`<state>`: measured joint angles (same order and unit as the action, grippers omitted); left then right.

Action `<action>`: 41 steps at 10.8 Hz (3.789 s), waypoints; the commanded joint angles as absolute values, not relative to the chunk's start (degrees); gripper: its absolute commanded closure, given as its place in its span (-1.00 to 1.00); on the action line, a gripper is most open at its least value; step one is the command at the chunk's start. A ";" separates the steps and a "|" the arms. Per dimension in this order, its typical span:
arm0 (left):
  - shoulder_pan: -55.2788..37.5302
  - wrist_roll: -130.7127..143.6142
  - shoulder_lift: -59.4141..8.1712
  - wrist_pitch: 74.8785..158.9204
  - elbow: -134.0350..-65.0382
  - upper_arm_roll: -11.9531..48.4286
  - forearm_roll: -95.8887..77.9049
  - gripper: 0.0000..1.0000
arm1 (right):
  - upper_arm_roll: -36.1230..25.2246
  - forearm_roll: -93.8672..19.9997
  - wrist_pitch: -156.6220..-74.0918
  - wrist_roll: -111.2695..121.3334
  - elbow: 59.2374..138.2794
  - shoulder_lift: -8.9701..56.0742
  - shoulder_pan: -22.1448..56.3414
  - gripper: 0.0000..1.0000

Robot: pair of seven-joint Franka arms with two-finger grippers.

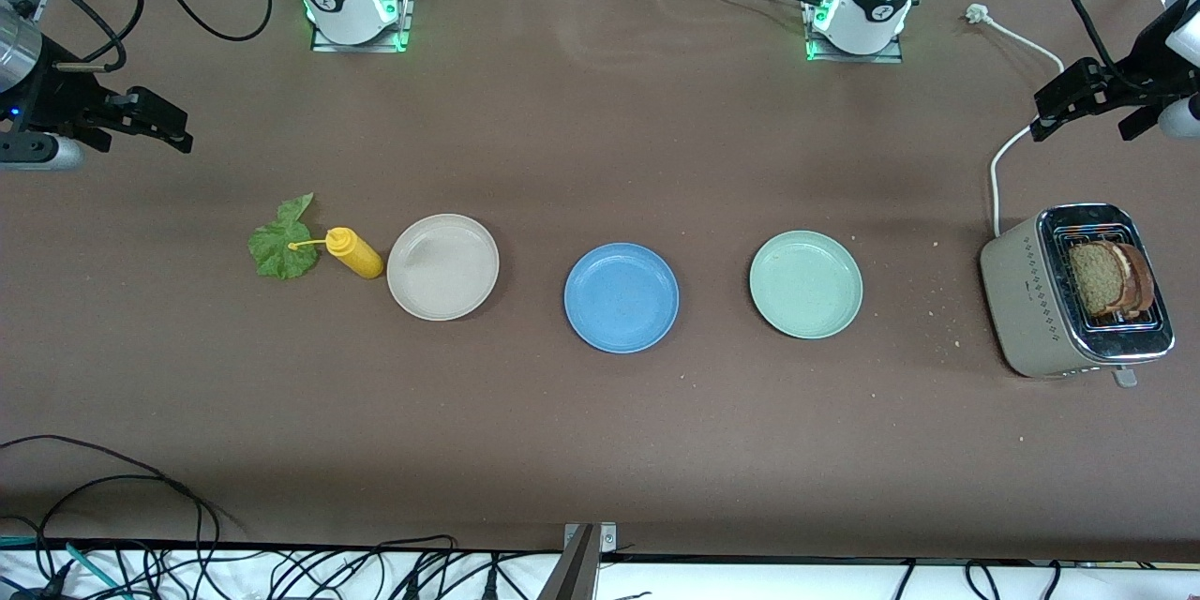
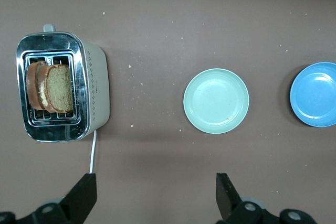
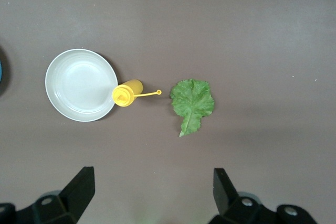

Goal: Make sandwich in blue plate with both arms

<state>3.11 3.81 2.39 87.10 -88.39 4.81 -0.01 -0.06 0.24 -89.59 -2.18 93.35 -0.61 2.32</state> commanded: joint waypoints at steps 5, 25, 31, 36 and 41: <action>3.34 4.04 2.20 85.87 -87.10 5.01 0.62 -1.00 | -0.09 -0.17 -89.38 -3.25 93.43 -1.58 1.85 -1.00; 3.34 4.04 2.11 85.87 -87.10 5.01 0.62 -1.00 | -1.85 0.09 -89.21 -3.34 92.46 -1.67 1.58 -1.00; 3.34 4.04 2.11 85.87 -87.10 5.01 0.62 -1.00 | -1.85 0.09 -89.03 -3.25 92.46 -1.85 1.58 -1.00; 3.34 4.04 2.11 85.87 -87.10 5.01 0.62 -1.00 | -2.20 0.09 -89.03 -3.25 92.55 -1.76 1.58 -1.00; 3.34 4.04 2.20 85.87 -87.10 5.01 0.62 -1.00 | -2.29 0.09 -89.03 -3.25 92.64 -1.85 1.58 -1.00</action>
<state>3.11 3.84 2.39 87.09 -88.38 4.78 -0.01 -2.25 0.25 -89.65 -2.62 92.81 -1.22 1.66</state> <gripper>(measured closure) 0.000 0.000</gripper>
